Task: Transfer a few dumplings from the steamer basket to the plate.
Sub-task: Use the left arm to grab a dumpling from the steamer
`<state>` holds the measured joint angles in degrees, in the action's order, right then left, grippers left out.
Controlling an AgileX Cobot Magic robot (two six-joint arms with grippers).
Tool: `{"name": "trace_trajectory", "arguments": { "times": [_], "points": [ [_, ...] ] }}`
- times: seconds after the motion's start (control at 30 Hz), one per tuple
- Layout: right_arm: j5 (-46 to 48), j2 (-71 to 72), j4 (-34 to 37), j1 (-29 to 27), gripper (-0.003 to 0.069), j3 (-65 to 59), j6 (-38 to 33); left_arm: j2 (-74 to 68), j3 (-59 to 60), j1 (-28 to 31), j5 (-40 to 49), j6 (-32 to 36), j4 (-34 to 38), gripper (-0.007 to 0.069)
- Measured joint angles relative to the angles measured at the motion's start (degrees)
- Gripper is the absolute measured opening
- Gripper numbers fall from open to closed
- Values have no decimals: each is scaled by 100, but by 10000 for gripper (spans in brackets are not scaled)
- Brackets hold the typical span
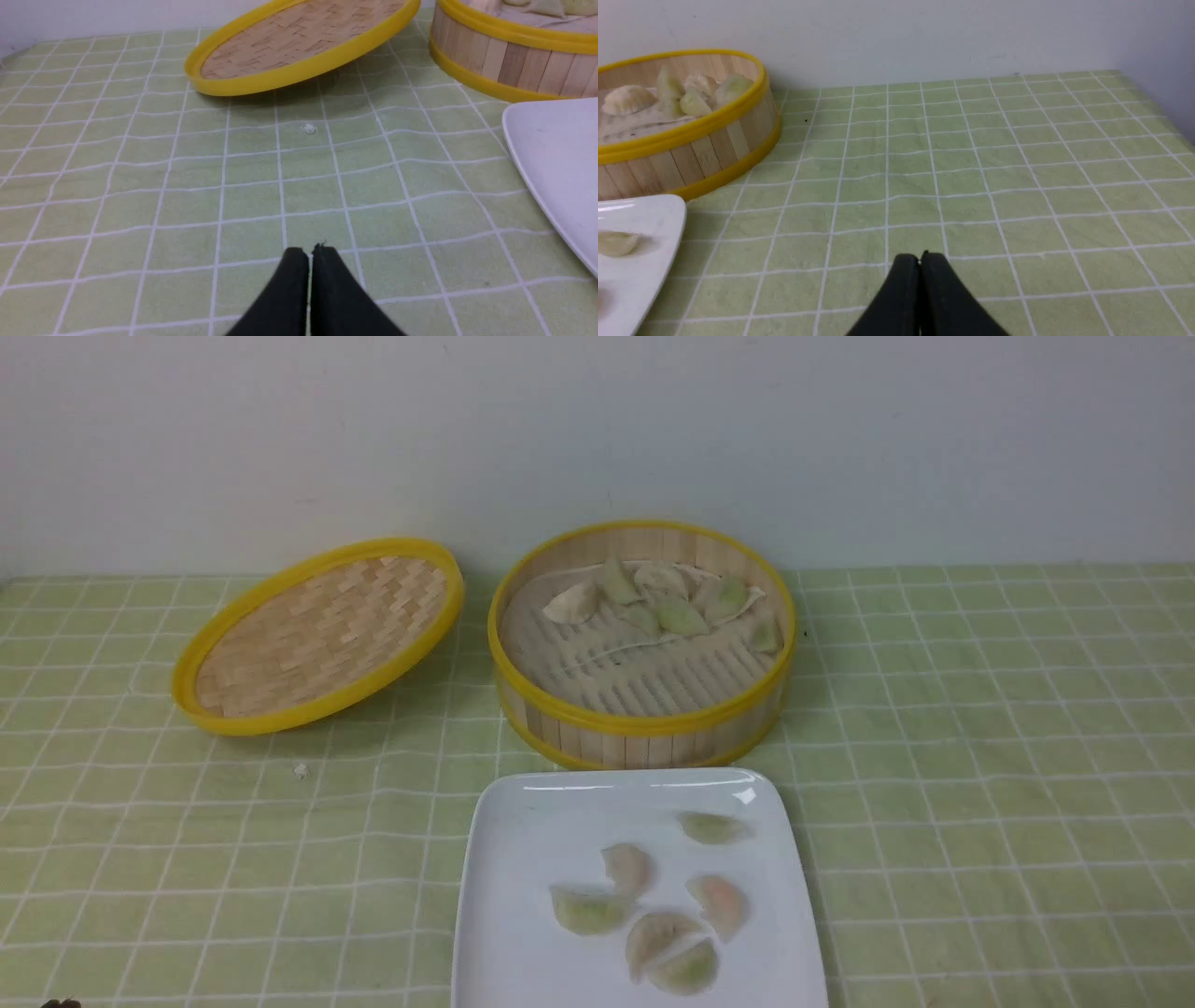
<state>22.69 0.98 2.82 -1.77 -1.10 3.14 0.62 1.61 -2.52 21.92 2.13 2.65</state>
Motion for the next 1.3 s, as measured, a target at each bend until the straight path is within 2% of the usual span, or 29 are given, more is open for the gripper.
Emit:
{"name": "trace_trajectory", "arguments": {
  "times": [0.97, 1.13, 1.23, 1.27, 1.3],
  "points": [
    [0, 0, 0, 0, -15, 0, 0, 0, 0, 0, -35, -3, 13, -6],
    [0, 0, 0, 0, -15, 0, 0, 0, 13, 0, -934, -314, 763, -6],
    [-20, 0, 27, 0, -15, 0, 0, 0, 13, 0, -1805, -745, 1793, -6],
    [-68, 0, 66, 0, -15, -8, 6, 0, 13, 0, -1985, -820, 1927, -6],
    [-167, 0, 248, 0, -15, -24, 69, 0, 13, 0, -2419, -961, 2442, -6]
  ]
}}
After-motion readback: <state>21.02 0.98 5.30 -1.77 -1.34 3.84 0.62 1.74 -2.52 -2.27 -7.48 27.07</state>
